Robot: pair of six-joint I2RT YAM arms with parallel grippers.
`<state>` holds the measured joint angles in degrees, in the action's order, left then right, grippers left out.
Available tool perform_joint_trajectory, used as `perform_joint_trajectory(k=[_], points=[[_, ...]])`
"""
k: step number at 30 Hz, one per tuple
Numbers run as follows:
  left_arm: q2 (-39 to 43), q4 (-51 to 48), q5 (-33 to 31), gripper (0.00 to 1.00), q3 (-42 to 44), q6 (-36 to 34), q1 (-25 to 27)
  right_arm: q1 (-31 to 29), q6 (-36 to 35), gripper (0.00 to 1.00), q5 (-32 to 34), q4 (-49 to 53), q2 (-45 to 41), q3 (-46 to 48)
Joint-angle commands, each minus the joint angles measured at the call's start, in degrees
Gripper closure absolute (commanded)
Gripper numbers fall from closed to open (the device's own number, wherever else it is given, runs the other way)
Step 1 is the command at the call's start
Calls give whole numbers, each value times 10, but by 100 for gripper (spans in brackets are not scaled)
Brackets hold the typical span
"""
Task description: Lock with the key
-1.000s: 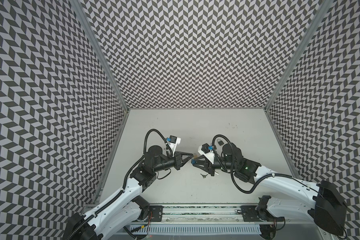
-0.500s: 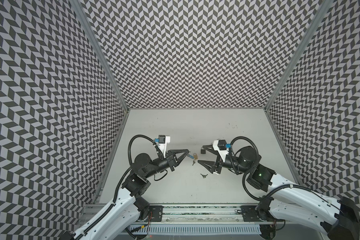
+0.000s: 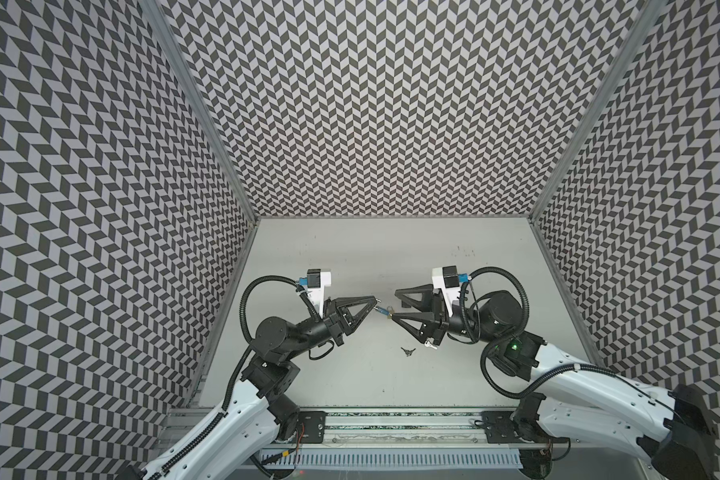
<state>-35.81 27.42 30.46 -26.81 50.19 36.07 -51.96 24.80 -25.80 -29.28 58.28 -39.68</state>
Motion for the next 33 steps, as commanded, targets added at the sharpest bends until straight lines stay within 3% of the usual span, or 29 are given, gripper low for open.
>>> perform_joint_trajectory(k=[1, 8, 15, 20, 25, 33], points=[[-2, 43, 15, 100, -14, -1, 6, -3, 69, 33, -3, -34, 8, -14], [-3, 46, 17, 100, -19, -10, 9, -4, 128, 36, -50, -83, 23, 4], [0, 46, 15, 100, -25, -19, 10, -15, 187, 20, -81, -121, 44, 10], [-3, 45, 15, 100, -31, -24, 9, -26, 187, 19, -88, -109, 57, 9], [-4, 43, 13, 100, -31, -26, 9, -31, 200, 23, -108, -128, 67, 7], [-1, 40, 8, 100, -23, -25, 9, -32, 221, 40, -107, -185, 51, 21]])
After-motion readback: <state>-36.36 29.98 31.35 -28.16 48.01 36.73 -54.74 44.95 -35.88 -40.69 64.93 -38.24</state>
